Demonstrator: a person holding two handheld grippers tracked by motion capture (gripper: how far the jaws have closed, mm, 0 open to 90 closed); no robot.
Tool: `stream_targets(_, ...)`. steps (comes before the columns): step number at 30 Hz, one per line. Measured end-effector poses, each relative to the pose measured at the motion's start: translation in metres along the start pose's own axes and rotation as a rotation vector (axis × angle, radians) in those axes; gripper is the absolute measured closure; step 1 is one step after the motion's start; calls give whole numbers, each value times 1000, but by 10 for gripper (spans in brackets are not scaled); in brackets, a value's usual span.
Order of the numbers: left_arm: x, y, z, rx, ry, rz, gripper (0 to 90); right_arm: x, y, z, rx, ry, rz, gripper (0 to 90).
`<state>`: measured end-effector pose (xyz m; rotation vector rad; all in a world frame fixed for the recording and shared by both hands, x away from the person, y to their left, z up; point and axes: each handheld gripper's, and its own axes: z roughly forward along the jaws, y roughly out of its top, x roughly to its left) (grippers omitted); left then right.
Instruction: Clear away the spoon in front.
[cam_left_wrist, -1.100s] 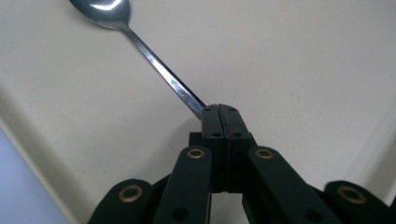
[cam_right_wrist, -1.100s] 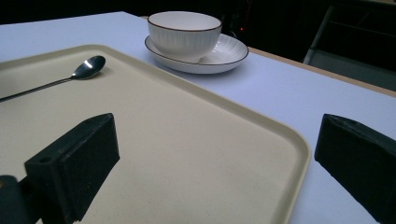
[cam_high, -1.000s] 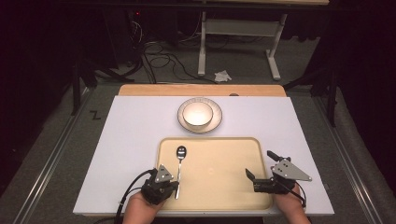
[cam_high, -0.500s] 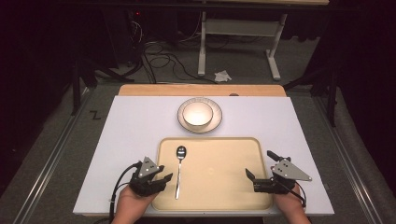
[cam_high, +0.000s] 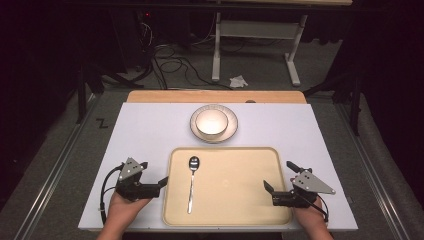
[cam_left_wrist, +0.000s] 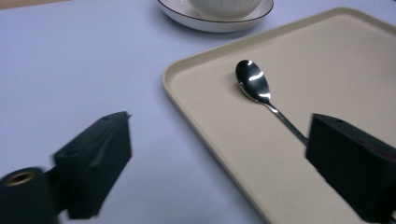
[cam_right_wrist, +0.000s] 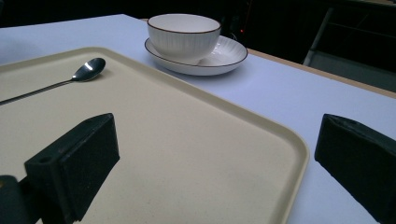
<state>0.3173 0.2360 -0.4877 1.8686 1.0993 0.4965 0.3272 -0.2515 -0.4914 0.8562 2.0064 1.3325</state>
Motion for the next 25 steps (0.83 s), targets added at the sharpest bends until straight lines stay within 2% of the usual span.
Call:
stream_targets(6,4,-2,-10,-52,13,-17,4,0,0,0,-5,1,-3,4)
stream_targets(14,8,-5,-10,-60,18,-42,11,0,0,1,2,-1,-9,4)
stream_targets(25,8,-7,-10,-49,20,-43,18,1,1,2,2,4,-9,4)
